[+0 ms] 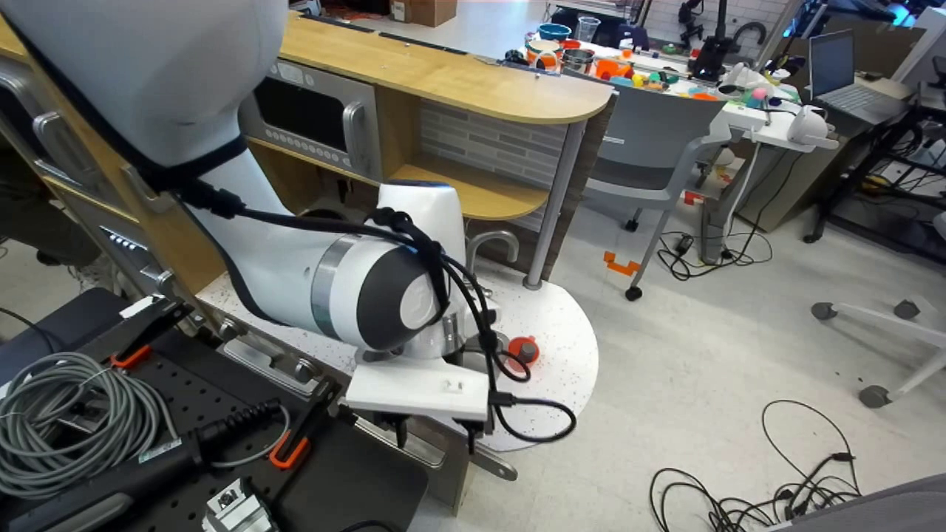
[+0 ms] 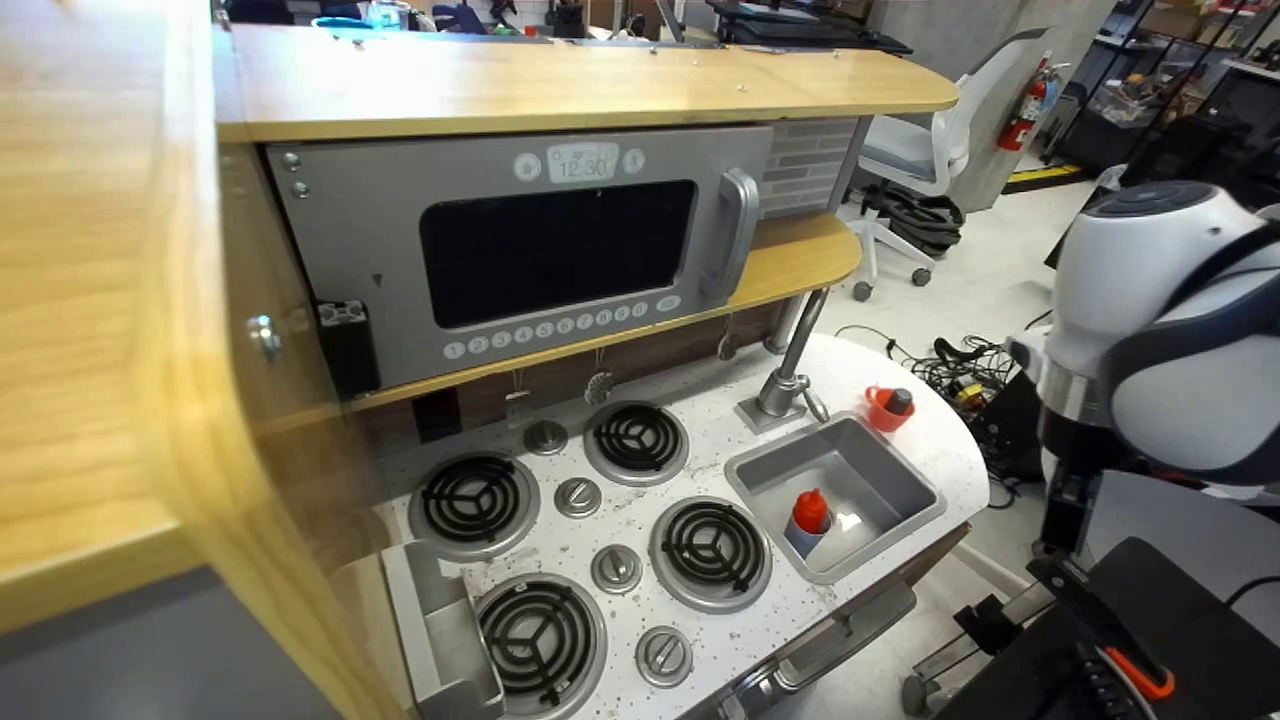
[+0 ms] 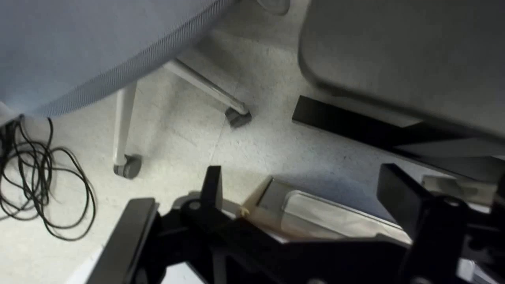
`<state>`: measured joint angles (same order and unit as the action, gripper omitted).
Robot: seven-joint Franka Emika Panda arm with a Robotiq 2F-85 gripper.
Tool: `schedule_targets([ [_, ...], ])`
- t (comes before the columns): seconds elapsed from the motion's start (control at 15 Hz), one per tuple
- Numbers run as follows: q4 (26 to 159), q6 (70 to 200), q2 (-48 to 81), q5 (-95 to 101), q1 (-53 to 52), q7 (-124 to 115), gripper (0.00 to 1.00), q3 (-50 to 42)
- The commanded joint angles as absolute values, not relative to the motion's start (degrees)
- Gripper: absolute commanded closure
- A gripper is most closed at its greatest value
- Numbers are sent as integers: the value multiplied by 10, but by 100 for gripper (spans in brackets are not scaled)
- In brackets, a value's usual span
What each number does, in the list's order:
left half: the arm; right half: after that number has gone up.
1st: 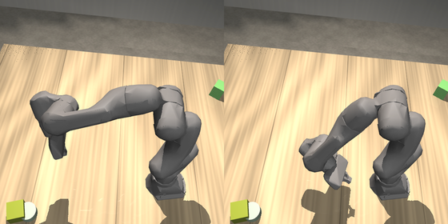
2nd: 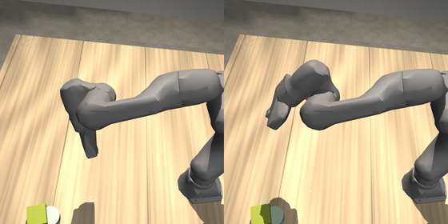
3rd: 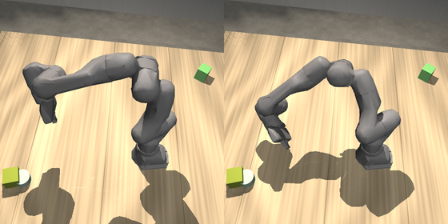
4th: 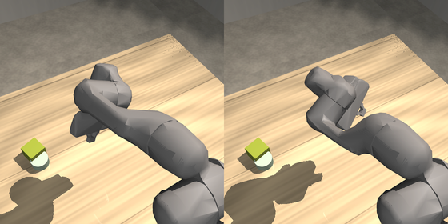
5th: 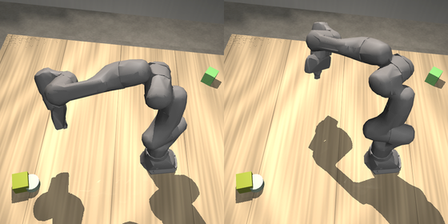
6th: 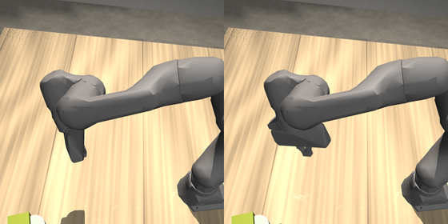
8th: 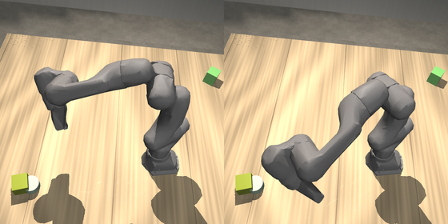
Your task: Put the sauce bottle in the blue cup
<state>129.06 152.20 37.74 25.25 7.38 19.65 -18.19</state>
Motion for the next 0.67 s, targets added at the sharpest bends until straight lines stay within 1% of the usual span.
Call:
schedule_targets([
  [0.0, 1385, 1537, 284, 287, 114, 200, 0, -227],
  [0.13, 1408, 1626, 258, 259, 163, 209, 0, -213],
  [0.27, 1413, 1656, 236, 228, 202, 224, 0, -188],
  [0.47, 1428, 1672, 182, 171, 261, 254, 0, -153],
  [0.6, 1433, 1648, 147, 94, 315, 301, 0, -100],
])
